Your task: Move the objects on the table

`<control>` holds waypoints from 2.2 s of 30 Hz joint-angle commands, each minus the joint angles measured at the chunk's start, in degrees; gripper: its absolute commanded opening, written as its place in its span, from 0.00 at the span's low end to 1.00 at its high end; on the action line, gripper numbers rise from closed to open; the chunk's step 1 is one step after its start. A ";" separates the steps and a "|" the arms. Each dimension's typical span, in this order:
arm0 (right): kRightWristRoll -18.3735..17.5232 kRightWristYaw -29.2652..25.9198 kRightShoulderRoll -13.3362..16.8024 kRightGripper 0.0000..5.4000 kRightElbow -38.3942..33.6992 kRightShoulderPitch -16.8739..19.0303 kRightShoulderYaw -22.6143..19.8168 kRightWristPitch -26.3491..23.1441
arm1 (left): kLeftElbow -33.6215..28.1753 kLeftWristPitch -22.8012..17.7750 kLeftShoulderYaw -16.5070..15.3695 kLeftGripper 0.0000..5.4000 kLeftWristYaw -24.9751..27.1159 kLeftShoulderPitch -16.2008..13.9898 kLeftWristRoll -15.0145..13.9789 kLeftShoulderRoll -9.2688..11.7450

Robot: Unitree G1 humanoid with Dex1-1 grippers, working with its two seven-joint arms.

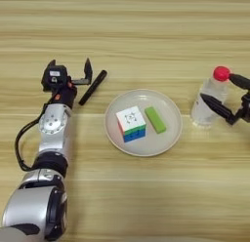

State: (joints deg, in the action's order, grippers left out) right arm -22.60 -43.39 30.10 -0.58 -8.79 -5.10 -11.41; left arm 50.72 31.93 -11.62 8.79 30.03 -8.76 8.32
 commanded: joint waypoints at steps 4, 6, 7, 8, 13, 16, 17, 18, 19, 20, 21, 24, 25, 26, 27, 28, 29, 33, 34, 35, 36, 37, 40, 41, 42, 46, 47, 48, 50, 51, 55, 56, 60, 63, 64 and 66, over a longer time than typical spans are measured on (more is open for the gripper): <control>0.48 -0.25 -0.25 0.94 3.20 -2.33 0.22 -1.58 | 0.66 -0.08 0.17 1.00 -0.39 0.59 0.72 0.15; 0.92 0.14 -0.68 0.88 4.40 -2.88 0.42 -1.50 | 0.90 -0.08 0.15 1.00 -0.41 0.73 0.71 0.17; 1.11 0.34 -0.86 0.87 4.89 -3.14 0.41 -1.39 | 0.99 -0.07 0.15 1.00 -0.42 0.77 0.70 0.17; 1.27 0.51 -1.03 0.84 5.31 -3.38 0.39 -1.24 | 1.08 -0.06 0.15 1.00 -0.43 0.82 0.70 0.18; 1.66 1.14 -2.02 0.72 6.73 -4.41 0.35 -0.71 | 1.16 0.02 0.16 1.00 -0.45 0.85 0.70 0.18; 1.99 1.25 -2.65 0.66 6.83 -4.50 0.87 -0.66 | 1.04 0.04 0.17 1.00 -0.42 0.75 0.68 0.17; 2.13 1.29 -2.84 0.65 6.87 -4.52 1.02 -0.60 | 1.01 0.06 0.17 1.00 -0.42 0.71 0.67 0.16; 2.21 1.28 -2.99 0.63 6.89 -4.54 1.13 -0.56 | 0.98 0.07 0.17 1.00 -0.41 0.69 0.67 0.16; 2.24 1.30 -3.12 0.63 6.87 -4.55 1.22 -0.53 | 0.97 0.08 0.17 1.00 -0.40 0.67 0.66 0.16; 2.25 1.29 -3.21 0.62 6.84 -4.55 1.28 -0.50 | 0.99 0.10 0.16 1.00 -0.38 0.67 0.66 0.17; 2.26 1.26 -3.29 0.61 6.80 -4.56 1.28 -0.45 | 1.00 0.11 0.16 1.00 -0.37 0.67 0.65 0.18; 2.25 1.25 -3.54 0.60 6.62 -4.58 1.13 -0.25 | 1.00 0.14 0.18 1.00 -0.37 0.65 0.68 0.18; 2.20 1.29 -3.59 0.59 6.47 -4.59 1.04 -0.23 | 0.96 0.14 0.19 1.00 -0.38 0.63 0.69 0.17; 2.11 1.38 -3.59 0.59 6.17 -4.61 0.92 -0.28 | 0.92 0.15 0.20 1.00 -0.39 0.61 0.70 0.16; 2.03 1.45 -3.59 0.59 5.86 -4.63 0.82 -0.32 | 0.89 0.15 0.20 1.00 -0.39 0.59 0.71 0.16; 1.96 1.50 -3.57 0.58 5.56 -4.64 0.74 -0.34 | 0.87 0.14 0.20 1.00 -0.38 0.58 0.70 0.17; 1.73 1.58 -3.42 0.58 4.86 -4.75 0.53 -0.55 | 0.87 0.15 0.21 1.00 -0.37 0.58 0.70 0.17; 0.99 1.68 -2.77 0.58 2.39 -5.31 -0.16 -1.51 | 0.89 0.14 0.21 1.00 -0.36 0.59 0.70 0.16; 0.92 1.69 -2.64 0.58 2.02 -5.45 -0.28 -1.78 | 0.91 0.14 0.22 1.00 -0.36 0.61 0.71 0.16; 0.80 1.63 -2.43 0.58 1.49 -5.63 -0.43 -2.14 | 0.92 0.15 0.23 1.00 -0.35 0.61 0.72 0.16; 0.68 1.57 -2.26 0.58 0.99 -5.80 -0.58 -2.52 | 0.93 0.15 0.25 1.00 -0.36 0.62 0.74 0.15; 0.55 1.49 -2.10 0.58 0.52 -5.95 -0.70 -2.86 | 0.94 0.16 0.26 1.00 -0.36 0.63 0.75 0.15; 0.11 1.18 -1.73 0.58 -1.40 -6.62 -0.96 -4.11 | 0.97 0.19 0.16 1.00 -0.37 0.64 0.61 0.10; 0.01 1.10 -1.62 0.58 -2.07 -6.88 -0.94 -4.50 | 0.96 0.19 0.14 1.00 -0.37 0.65 0.58 0.09; -0.17 0.99 -1.57 0.58 -2.75 -7.13 -0.90 -4.94 | 0.97 0.19 0.14 1.00 -0.36 0.65 0.58 0.10; 0.13 0.68 -1.43 0.58 -5.54 -7.83 0.14 -6.12 | 0.97 0.22 0.28 1.00 -0.31 0.60 0.77 0.19; 0.03 0.57 -1.49 0.58 -6.26 -8.00 0.39 -6.52 | 1.00 0.23 0.31 1.00 -0.30 0.61 0.82 0.21; -0.26 0.41 -1.57 0.58 -7.02 -8.14 0.58 -7.00 | 1.02 0.24 0.34 1.00 -0.28 0.61 0.85 0.23; -1.11 0.00 -1.84 0.58 -8.45 -8.43 0.96 -8.14 | 1.13 0.26 0.41 1.00 -0.19 0.62 0.91 0.25; -1.28 -0.24 -2.02 0.58 -9.07 -8.61 1.34 -8.61 | 1.23 0.24 0.45 1.00 -0.08 0.64 0.92 0.29; -2.25 -0.81 -2.58 0.58 -10.54 -9.28 2.43 -10.36 | 1.47 0.07 0.50 1.00 0.35 0.73 0.87 0.40; -2.38 -0.87 -2.66 0.58 -10.85 -9.37 2.76 -10.65 | 1.51 0.03 0.48 1.00 0.47 0.74 0.86 0.42; -2.54 -1.03 -3.25 0.58 -11.81 -9.74 4.02 -11.65 | 1.49 -0.26 0.60 1.00 1.19 0.69 0.82 0.46; -2.37 -1.22 -3.79 0.58 -12.37 -9.78 5.17 -11.94 | 1.41 -0.43 0.88 1.00 1.82 0.57 0.93 0.50; -2.43 -1.22 -3.97 0.58 -12.61 -9.85 5.46 -12.10 | 1.38 -0.74 0.84 1.00 2.28 0.56 0.68 0.50; -2.53 -1.18 -4.23 0.58 -12.98 -9.98 5.84 -12.39 | 1.20 -1.69 0.54 1.00 3.45 0.54 -0.20 0.46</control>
State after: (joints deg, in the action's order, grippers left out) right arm -23.88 -44.39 26.12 -11.45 -16.47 0.67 -23.37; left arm 51.89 31.75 -10.96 10.82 30.04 -8.34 8.35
